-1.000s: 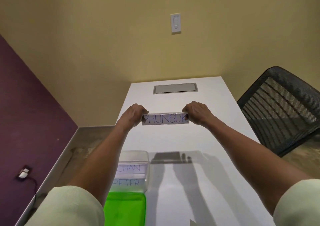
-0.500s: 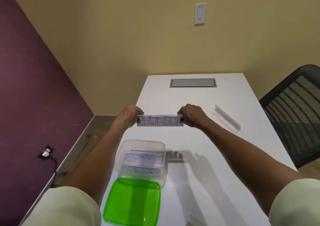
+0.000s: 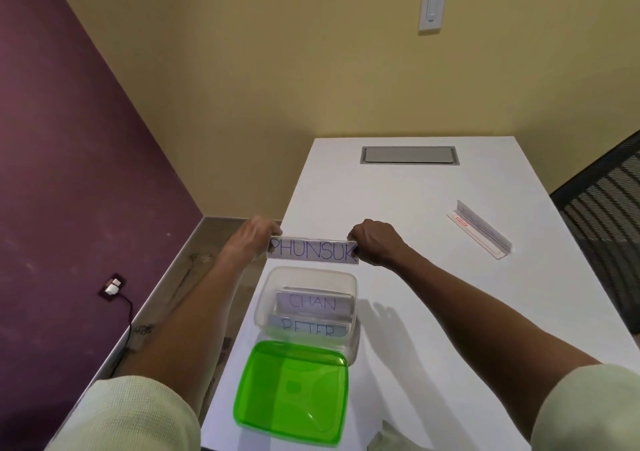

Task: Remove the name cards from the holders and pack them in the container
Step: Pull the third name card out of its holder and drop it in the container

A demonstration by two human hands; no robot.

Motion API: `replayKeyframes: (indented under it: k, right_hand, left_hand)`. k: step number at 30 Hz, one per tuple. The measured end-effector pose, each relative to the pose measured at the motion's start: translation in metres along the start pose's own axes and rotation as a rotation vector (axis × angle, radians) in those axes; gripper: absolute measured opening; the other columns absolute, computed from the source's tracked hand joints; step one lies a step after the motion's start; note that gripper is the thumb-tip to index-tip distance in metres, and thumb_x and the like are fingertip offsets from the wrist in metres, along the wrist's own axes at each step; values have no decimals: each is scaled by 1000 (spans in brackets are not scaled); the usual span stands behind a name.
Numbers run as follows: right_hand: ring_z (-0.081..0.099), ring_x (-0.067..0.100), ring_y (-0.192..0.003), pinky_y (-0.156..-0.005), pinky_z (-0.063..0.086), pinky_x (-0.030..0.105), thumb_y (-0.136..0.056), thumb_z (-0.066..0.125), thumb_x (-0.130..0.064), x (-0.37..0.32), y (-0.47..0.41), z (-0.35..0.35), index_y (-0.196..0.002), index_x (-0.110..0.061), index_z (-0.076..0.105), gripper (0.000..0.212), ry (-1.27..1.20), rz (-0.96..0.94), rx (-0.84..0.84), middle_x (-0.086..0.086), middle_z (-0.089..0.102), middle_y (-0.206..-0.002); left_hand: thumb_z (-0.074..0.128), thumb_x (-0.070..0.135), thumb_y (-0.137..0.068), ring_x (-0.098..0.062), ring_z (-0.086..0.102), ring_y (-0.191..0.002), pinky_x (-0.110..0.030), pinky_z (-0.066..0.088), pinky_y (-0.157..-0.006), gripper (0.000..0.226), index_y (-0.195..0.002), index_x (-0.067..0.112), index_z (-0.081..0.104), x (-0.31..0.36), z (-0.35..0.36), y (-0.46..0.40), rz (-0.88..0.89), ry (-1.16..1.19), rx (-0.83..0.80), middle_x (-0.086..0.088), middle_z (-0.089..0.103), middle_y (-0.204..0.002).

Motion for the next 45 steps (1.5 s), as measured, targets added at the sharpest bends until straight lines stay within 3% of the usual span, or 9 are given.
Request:
replayKeyframes:
  k: [6, 10, 15, 20, 24, 29, 35, 40, 45]
  right_hand:
    - [63, 36, -79, -56, 32, 28, -77, 64, -19, -20, -1, 24, -80, -9, 64, 11, -3, -11, -44, 15, 66, -82]
    - [65, 36, -82, -57, 38, 28, -78, 65, -21, -32, -1, 42, -89, -9, 68, 16, 11, -28, -78, 15, 68, -86]
    - [66, 35, -81, -58, 39, 27, -77, 65, -20, -43, 1, 64, -90, -9, 68, 17, 12, -37, -147, 14, 68, -87]
    - [64, 34, -81, -58, 34, 27, -76, 62, -14, -47, 8, 79, -86, -5, 63, 14, 8, -37, -202, 17, 66, -89]
    - [65, 35, -84, -61, 37, 29, -77, 60, -12, -49, 14, 92, -89, -4, 63, 15, 19, -50, -236, 18, 66, -93]
    - [65, 37, -87, -66, 41, 31, -79, 62, -15, -53, 19, 107, -93, -3, 64, 19, 63, -82, -266, 19, 67, -96]
    - [63, 36, -93, -77, 47, 34, -79, 61, -11, -59, 23, 122, -95, -2, 61, 19, 95, -132, -312, 20, 65, -100]
    - [62, 36, -94, -79, 47, 35, -80, 60, -11, -65, 27, 133, -99, -2, 60, 21, 109, -164, -348, 20, 64, -103]
    - [63, 36, -94, -80, 46, 36, -81, 58, -9, -70, 29, 143, -101, -2, 60, 21, 137, -209, -383, 20, 64, -103]
  left_hand:
    - [41, 15, -86, -26, 68, -77, -40, 55, -76, 37, -93, 8, 77, -28, 10, 0, -74, 27, -27, -12, 73, -80]
    - [41, 12, -86, -18, 62, -65, -31, 50, -67, 38, -99, 11, 76, -48, 21, -4, -112, 10, -62, -9, 72, -75]
    - [42, 12, -84, -21, 68, -65, -34, 57, -67, 36, -85, 11, 78, -69, 38, -7, -90, -48, -119, -5, 72, -69]
    - [46, 8, -88, -16, 67, -60, -24, 50, -56, 31, -86, 11, 77, -77, 61, -12, -48, -146, -181, -4, 70, -68]
    - [49, 2, -87, -20, 72, -69, -29, 57, -71, 28, -95, 6, 75, -80, 78, -16, -27, -189, -218, -12, 74, -76]
    - [58, -4, -88, -23, 72, -90, -35, 57, -88, 34, -117, 9, 69, -83, 99, -17, 54, -317, -245, -13, 73, -108]
    - [67, -8, -77, -22, 70, -95, -32, 56, -85, 43, -113, 13, 70, -92, 119, -15, 100, -469, -293, -8, 74, -105]
    - [75, 2, -75, -27, 69, -102, -34, 54, -84, 40, -111, 17, 71, -92, 133, -15, 183, -658, -310, -9, 69, -114]
    - [61, -3, -81, -33, 67, -101, -40, 53, -82, 32, -107, 12, 70, -86, 147, -13, 276, -773, -285, -13, 68, -111]
Point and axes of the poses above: each hand's wrist, its own y-axis away from the middle knuckle, its own z-axis out of the palm, x = y × z, the point moved 6 cm from there along -y, towards the middle knuckle
